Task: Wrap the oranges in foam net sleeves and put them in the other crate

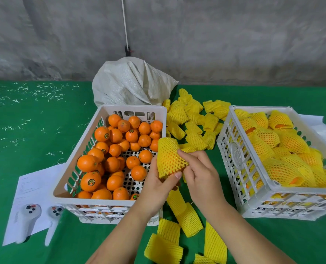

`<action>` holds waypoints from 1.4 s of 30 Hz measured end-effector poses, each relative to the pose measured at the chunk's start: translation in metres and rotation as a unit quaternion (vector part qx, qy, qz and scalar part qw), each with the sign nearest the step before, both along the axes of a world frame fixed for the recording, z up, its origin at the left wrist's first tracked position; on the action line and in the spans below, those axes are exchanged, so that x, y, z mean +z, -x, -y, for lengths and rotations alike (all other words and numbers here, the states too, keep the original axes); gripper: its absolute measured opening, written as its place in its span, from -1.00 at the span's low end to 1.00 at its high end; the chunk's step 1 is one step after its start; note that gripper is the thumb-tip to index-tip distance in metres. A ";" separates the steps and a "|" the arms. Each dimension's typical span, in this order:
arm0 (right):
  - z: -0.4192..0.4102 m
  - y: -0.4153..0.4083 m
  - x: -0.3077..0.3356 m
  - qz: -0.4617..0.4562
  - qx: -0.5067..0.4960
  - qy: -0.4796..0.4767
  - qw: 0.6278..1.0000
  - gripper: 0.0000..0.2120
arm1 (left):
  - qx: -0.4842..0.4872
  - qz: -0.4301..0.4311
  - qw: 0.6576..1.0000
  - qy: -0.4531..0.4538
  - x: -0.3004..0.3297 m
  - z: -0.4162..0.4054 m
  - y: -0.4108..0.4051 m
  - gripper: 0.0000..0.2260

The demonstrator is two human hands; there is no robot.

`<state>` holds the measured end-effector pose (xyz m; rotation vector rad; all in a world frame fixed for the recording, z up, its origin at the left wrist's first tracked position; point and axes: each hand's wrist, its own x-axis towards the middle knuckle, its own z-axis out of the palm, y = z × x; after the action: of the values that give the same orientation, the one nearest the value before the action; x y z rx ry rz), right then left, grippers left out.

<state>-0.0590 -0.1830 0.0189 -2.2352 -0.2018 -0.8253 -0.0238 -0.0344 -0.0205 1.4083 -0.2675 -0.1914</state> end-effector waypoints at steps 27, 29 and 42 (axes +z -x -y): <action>0.000 -0.001 -0.014 -0.276 -0.004 -0.411 0.869 -0.18 | -0.033 0.151 0.970 -0.190 -0.004 0.019 -0.008 -0.19; 0.013 -0.005 -0.018 -0.257 -0.027 -0.430 0.865 -0.27 | -0.095 0.165 0.958 -0.214 -0.001 0.019 -0.017 -0.20; 0.166 -0.068 0.018 -0.175 -0.161 -0.261 0.936 -0.25 | -0.014 0.115 0.960 -0.253 -0.010 0.020 -0.037 -0.60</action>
<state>0.0094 -0.3493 0.0368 -1.8777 0.5111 -0.5420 0.0129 -0.0543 -0.0310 1.9413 -0.4523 -0.1236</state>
